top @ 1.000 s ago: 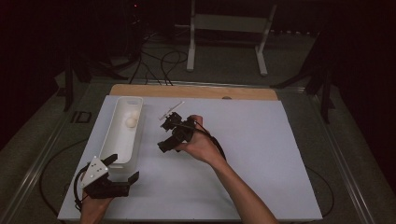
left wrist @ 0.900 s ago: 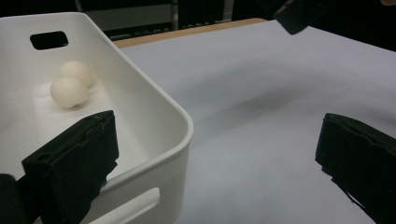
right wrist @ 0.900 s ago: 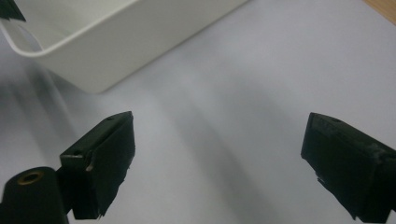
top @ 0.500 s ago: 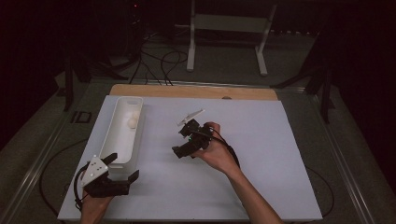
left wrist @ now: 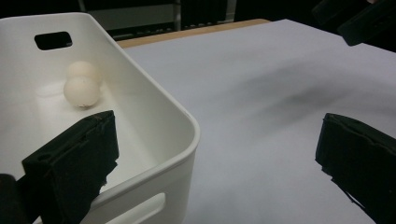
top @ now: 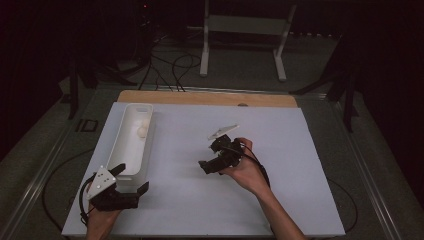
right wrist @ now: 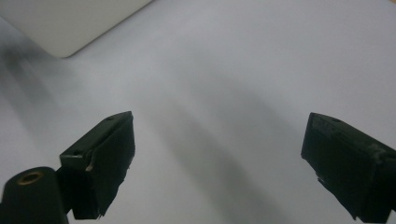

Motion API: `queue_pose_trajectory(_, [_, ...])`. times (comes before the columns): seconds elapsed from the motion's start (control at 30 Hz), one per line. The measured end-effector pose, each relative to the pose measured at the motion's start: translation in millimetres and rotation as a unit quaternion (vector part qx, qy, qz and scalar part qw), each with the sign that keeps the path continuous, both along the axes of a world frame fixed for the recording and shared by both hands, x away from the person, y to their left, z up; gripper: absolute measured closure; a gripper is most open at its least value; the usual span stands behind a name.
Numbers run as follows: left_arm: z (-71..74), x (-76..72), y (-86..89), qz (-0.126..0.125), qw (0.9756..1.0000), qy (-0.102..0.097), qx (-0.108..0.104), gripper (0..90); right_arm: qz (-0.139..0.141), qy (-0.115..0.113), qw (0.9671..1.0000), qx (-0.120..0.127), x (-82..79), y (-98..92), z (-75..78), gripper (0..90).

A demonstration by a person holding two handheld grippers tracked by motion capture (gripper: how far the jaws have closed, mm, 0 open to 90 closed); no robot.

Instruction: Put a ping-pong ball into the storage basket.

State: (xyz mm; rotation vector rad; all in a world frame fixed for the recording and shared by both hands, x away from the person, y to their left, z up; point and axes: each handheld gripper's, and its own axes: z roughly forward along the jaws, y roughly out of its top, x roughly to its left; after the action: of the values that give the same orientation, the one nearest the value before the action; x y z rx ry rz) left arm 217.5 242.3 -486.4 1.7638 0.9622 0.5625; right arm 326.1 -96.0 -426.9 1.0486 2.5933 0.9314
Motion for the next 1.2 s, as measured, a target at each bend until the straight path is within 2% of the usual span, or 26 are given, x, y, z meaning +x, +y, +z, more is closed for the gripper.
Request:
queue_pose_trajectory(0.2, [-0.1,0.2,-0.1,0.001,1.0,0.001,0.001,0.0,-0.014,0.002,0.9999,0.005,-4.3,-18.3,-6.7,9.5])
queue_pose_trajectory(0.33, [-0.3,0.7,-0.7,0.0,1.0,0.002,0.002,0.0,-0.034,0.004,0.9992,0.02,-6.7,-34.7,-11.0,9.5])
queue_pose_trajectory(0.6, [-0.2,0.8,0.2,0.003,1.0,0.001,0.001,0.0,-0.051,-0.016,0.9982,0.027,-15.0,-56.4,-14.4,9.5])
queue_pose_trajectory(0.97, [-0.8,2.1,-0.9,0.004,1.0,0.002,0.001,0.0,-0.079,-0.032,0.9949,0.053,-29.7,-91.5,-24.9,9.5])
queue_pose_trajectory(1.2, [-1.1,2.9,-1.1,0.004,1.0,0.004,0.003,0.0,-0.084,-0.047,0.9933,0.065,-39.2,-105.7,-29.6,9.5])
